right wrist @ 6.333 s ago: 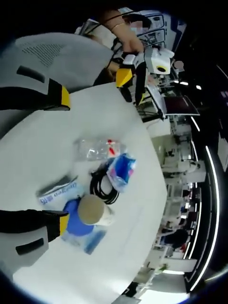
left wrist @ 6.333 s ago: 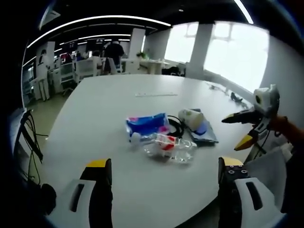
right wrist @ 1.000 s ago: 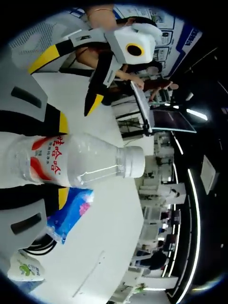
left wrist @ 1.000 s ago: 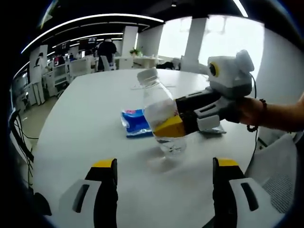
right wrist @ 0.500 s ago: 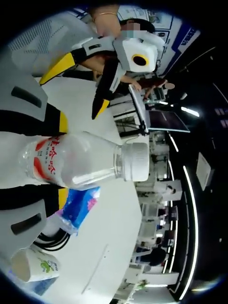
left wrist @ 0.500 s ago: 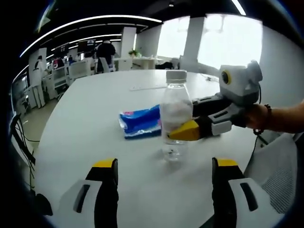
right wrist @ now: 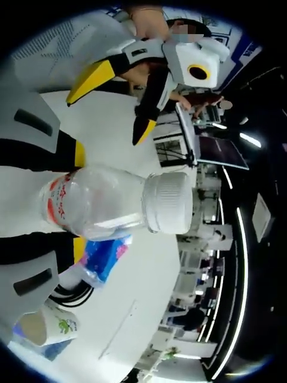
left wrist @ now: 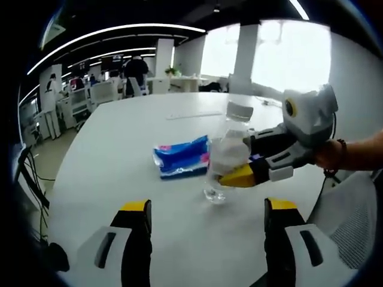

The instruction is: Arrange the tabletop items into an orderly group along one side of the table until the central work area is clear of visible clutter.

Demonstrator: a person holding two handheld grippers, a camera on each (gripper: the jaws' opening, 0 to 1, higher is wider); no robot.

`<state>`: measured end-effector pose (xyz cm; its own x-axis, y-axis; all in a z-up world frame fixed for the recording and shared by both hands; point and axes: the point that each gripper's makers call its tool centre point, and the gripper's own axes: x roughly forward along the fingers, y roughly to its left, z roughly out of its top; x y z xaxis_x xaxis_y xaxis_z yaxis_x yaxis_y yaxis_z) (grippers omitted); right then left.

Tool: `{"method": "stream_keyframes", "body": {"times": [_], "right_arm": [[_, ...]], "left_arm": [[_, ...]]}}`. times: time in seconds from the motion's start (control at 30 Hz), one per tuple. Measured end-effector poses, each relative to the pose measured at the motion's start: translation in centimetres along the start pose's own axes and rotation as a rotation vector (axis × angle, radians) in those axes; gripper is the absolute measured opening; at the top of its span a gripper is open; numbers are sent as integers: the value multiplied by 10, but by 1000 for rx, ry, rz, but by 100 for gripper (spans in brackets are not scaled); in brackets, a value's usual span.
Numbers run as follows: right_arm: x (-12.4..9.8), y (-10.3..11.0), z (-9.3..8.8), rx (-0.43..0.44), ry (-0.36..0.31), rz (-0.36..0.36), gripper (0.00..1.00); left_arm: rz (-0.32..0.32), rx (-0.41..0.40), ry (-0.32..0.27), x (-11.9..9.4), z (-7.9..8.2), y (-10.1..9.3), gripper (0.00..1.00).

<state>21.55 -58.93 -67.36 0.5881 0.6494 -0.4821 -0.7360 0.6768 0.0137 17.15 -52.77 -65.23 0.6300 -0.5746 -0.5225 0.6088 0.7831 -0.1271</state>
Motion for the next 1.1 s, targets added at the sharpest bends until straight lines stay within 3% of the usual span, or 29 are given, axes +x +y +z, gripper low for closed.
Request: {"method": "stream_keyframes", "body": {"times": [0.67, 0.77, 1.1], "right_arm": [[-1, -2, 1, -3, -2, -24, 38], [-3, -1, 14, -28, -65, -14, 43], [-19, -4, 19, 4, -97, 11, 71]], "left_arm": [[-6, -78, -56, -12, 8, -2, 73], [-9, -75, -57, -12, 8, -4, 74], [-7, -80, -75, -9, 12, -6, 80]]}}
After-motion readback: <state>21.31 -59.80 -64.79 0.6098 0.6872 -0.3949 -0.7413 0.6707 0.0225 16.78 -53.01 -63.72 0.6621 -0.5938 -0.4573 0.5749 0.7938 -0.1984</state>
